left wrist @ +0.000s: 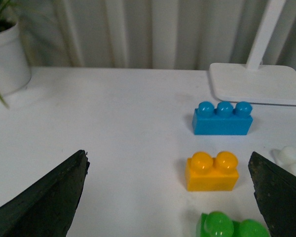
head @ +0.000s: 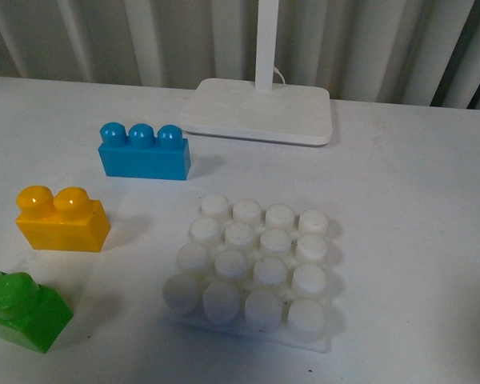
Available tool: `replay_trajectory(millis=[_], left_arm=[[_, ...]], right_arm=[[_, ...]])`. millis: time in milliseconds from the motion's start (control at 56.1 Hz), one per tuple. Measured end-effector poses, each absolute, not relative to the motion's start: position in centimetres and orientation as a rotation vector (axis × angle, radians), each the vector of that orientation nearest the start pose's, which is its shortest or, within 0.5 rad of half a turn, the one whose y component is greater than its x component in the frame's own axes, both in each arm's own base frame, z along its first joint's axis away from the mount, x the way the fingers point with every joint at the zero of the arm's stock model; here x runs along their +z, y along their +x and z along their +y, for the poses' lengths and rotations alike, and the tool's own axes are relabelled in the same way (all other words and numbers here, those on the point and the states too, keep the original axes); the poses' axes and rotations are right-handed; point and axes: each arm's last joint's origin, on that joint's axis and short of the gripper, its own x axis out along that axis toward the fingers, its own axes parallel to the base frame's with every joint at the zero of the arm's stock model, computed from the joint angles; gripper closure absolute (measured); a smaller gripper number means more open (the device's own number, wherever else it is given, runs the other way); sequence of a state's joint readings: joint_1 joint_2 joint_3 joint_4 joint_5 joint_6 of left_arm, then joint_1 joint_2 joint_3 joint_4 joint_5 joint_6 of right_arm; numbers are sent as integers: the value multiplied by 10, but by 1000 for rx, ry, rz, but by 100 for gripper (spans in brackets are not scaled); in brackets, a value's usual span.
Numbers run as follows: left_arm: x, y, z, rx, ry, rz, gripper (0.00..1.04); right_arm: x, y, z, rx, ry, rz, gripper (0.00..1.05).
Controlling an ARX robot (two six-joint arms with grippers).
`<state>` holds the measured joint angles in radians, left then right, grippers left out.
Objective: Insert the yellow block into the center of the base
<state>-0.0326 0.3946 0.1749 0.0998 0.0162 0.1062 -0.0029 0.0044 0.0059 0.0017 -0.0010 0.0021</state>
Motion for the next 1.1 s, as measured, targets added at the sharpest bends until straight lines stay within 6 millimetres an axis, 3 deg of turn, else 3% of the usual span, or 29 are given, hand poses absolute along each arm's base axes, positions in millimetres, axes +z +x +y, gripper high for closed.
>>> replay_trajectory(millis=[214,499,837,1105], left_arm=[[253,177,-14,-429,418,169,6],[282,246,-32,-758,864,460,6],[258,289,-53,-920,1241,733,6],[233,314,-57,-963,1282,811,6]], right_arm=[[165,98,0,-2,2,-3,9],[165,98,0,-2,2,-3,9],[165,98,0,-2,2,-3,9],[165,98,0,-2,2,-3,9]])
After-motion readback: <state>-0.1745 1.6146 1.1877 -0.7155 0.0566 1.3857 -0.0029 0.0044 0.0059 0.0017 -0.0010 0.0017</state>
